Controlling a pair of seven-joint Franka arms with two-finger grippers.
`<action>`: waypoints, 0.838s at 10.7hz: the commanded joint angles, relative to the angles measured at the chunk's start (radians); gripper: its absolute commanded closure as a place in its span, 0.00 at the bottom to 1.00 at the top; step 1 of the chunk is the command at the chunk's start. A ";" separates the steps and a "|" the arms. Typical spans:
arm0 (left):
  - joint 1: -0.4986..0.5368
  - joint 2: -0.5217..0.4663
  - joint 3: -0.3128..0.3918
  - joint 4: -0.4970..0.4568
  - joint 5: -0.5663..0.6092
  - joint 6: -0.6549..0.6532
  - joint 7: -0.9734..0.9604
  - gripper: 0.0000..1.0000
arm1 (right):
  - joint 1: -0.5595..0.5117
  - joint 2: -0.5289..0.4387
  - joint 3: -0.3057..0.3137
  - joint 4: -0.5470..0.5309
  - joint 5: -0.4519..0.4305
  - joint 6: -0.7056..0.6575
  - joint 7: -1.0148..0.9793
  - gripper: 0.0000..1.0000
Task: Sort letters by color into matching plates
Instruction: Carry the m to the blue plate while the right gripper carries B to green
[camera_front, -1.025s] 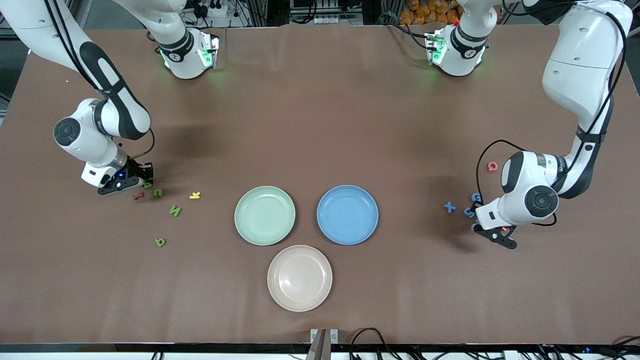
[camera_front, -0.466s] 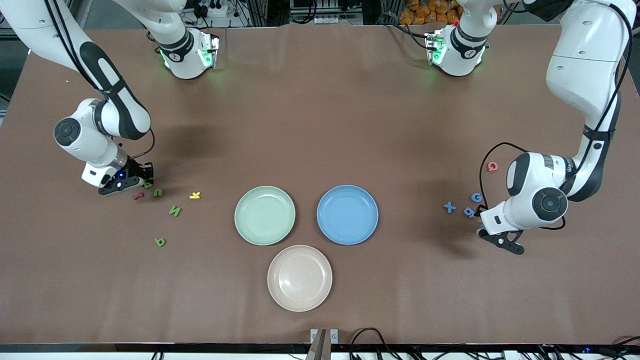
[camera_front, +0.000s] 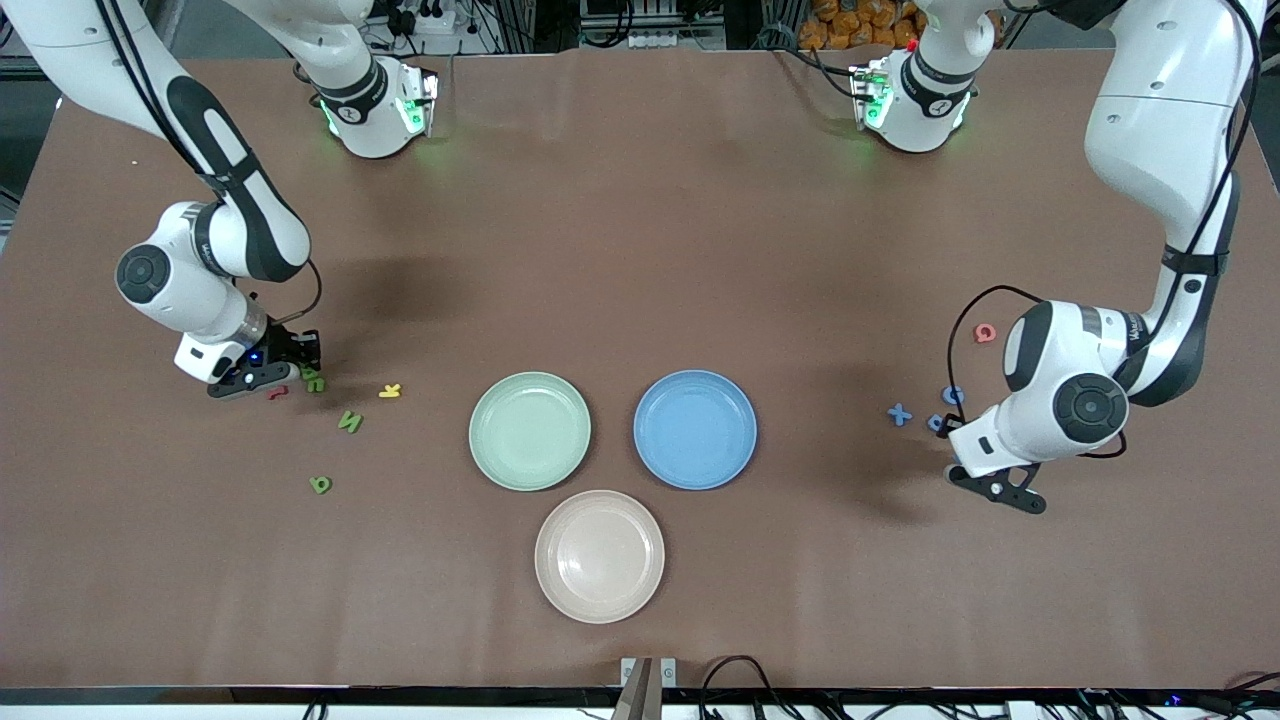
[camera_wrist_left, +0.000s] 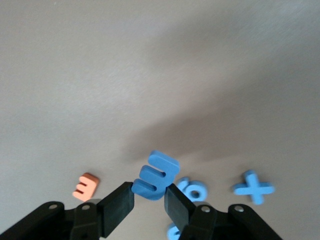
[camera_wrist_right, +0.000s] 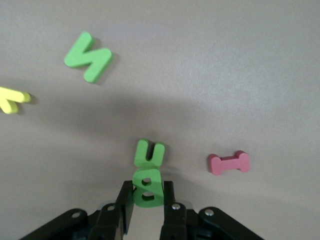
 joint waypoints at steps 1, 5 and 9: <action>-0.075 -0.012 0.003 0.029 -0.080 -0.033 -0.133 1.00 | 0.062 -0.038 0.003 0.061 0.014 -0.123 0.132 0.95; -0.218 -0.003 0.001 0.060 -0.141 -0.038 -0.390 1.00 | 0.198 -0.025 0.001 0.192 0.081 -0.232 0.342 0.95; -0.316 0.004 0.001 0.067 -0.189 -0.039 -0.512 1.00 | 0.310 0.009 0.000 0.267 0.157 -0.234 0.544 0.95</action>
